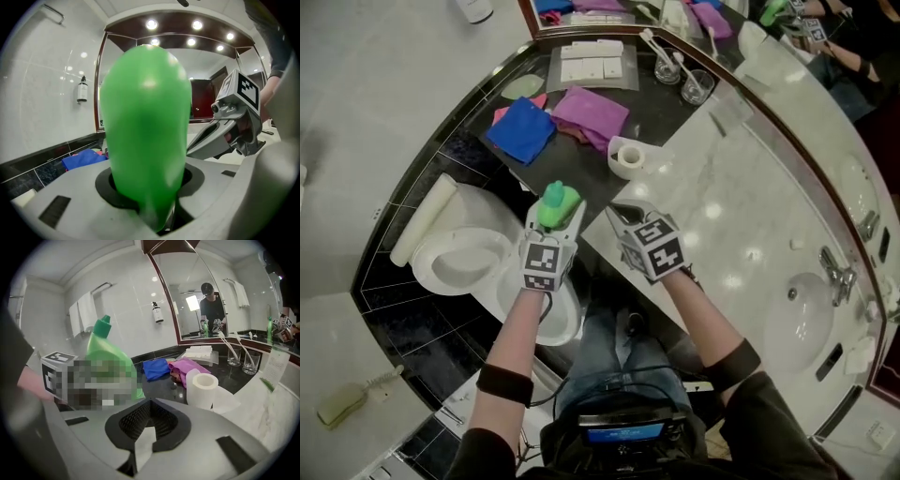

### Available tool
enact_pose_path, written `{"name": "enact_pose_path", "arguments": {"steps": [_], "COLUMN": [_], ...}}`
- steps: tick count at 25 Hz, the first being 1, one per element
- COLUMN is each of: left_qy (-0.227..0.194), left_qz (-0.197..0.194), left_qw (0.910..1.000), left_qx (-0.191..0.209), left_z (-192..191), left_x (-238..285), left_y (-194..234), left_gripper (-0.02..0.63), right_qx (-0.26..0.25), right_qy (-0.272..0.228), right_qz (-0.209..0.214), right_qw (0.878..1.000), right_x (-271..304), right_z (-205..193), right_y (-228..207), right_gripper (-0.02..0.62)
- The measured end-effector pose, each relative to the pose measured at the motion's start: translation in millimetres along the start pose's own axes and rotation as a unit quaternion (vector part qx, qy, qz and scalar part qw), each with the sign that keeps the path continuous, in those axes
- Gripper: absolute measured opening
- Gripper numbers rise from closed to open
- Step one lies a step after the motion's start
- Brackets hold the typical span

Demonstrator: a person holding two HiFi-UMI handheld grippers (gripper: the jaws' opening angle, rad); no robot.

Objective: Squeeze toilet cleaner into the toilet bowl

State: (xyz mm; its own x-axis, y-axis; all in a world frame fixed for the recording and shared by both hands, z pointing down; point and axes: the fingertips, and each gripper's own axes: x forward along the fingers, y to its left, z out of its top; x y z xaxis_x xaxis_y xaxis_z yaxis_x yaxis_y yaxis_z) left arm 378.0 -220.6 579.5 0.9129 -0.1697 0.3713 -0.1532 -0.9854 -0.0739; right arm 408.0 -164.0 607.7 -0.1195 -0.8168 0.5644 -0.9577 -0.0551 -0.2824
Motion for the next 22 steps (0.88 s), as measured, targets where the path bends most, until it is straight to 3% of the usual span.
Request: {"name": "enact_pose_path", "arguments": {"steps": [10, 22], "left_qy": [-0.013, -0.019], "left_qz": [-0.019, -0.034], "left_qw": [0.9997, 0.9992], "left_qx": [0.003, 0.002], "left_z": [-19.1, -29.6], "left_x": [60.9, 77.5], "left_y": [30.2, 30.0], "left_gripper": [0.192, 0.195], "right_qx": [0.024, 0.033], "right_qy": [0.003, 0.012], "right_qz": [-0.014, -0.018], "right_qw": [1.000, 0.999], "right_x": [46.9, 57.9], "right_z": [8.3, -1.3], "right_y": [-30.2, -39.9], "right_gripper": [0.006, 0.006]}}
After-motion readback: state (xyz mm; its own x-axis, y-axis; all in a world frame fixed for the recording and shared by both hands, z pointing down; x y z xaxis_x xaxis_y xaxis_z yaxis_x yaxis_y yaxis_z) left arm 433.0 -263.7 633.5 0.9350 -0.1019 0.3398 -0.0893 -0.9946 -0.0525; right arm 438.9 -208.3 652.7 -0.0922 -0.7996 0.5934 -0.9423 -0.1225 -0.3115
